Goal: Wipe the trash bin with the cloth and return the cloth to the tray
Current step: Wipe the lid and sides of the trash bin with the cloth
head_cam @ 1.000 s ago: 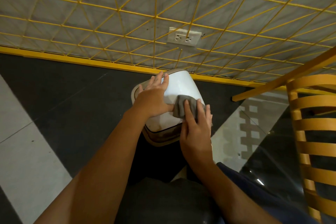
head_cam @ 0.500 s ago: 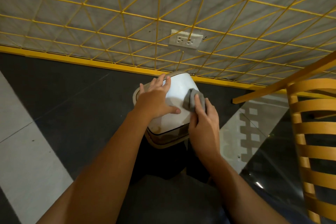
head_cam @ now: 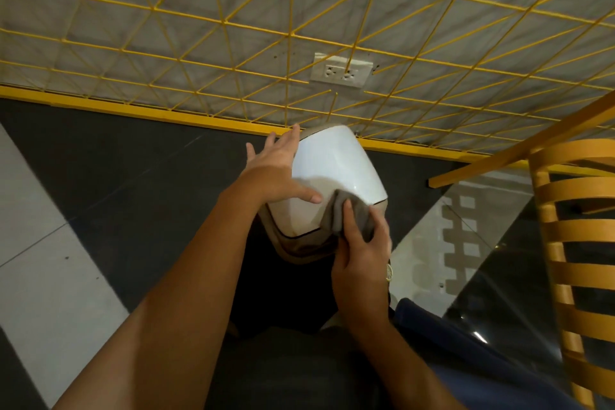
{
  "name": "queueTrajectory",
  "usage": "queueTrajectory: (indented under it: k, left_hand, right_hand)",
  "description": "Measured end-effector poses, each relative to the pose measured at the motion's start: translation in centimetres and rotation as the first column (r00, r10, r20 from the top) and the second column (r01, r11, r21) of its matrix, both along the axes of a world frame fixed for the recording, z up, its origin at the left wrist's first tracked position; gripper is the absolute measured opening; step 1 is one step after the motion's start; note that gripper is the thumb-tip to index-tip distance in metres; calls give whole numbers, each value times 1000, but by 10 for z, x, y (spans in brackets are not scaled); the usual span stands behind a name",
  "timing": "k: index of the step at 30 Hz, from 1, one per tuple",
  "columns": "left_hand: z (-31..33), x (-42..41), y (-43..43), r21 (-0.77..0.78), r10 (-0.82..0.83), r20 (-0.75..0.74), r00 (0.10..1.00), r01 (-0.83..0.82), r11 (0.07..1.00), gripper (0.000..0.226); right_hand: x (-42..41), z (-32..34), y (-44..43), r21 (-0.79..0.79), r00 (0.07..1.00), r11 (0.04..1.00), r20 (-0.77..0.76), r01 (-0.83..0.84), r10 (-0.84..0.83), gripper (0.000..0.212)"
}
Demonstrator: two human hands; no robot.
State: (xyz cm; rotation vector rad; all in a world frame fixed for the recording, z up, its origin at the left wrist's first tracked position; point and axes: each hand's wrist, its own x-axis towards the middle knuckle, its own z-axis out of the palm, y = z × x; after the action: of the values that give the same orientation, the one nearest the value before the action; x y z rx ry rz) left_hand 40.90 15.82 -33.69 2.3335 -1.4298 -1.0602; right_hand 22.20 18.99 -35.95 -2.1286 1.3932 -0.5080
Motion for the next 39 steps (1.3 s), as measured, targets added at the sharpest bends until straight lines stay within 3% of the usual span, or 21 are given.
queueTrajectory:
  k: [2, 6, 9, 19, 22, 25, 29, 39]
  left_hand:
    - [2, 2, 3, -16, 95, -77, 992, -96, 995, 111]
    - [-1, 2, 9, -50, 263, -212, 941, -280, 959, 89]
    - [0, -4, 13, -90, 336, -268, 903, -371, 924, 74]
    - [2, -31, 26, -42, 507, -383, 772, -563, 826, 66]
    - [9, -29, 24, -120, 454, -190, 870, -480, 869, 72]
    - [8, -20, 2, -284, 264, 79, 961, -232, 930, 63]
    - [-4, -14, -29, -251, -24, 235, 972, 85, 964, 54]
    - [-6, -12, 7, -183, 41, 455, 889, 49, 982, 63]
  right_hand:
    - [-1, 2, -20, 82, 1000, 997, 17, -1, 0, 49]
    - [-2, 7, -59, 50, 998, 997, 36, -59, 57, 48]
    - [3, 12, -83, 139, 997, 990, 68, -34, 24, 49]
    - [9, 7, -122, 151, 987, 979, 101, -139, 125, 48]
    - [7, 2, -119, 14, 983, 984, 48, -176, 176, 47]
    - [1, -7, -114, -51, 985, 985, 46, -165, 167, 47]
    - [-1, -10, -113, -59, 988, 987, 27, -150, 152, 48]
    - [32, -4, -128, 136, 960, 952, 102, -273, 261, 45]
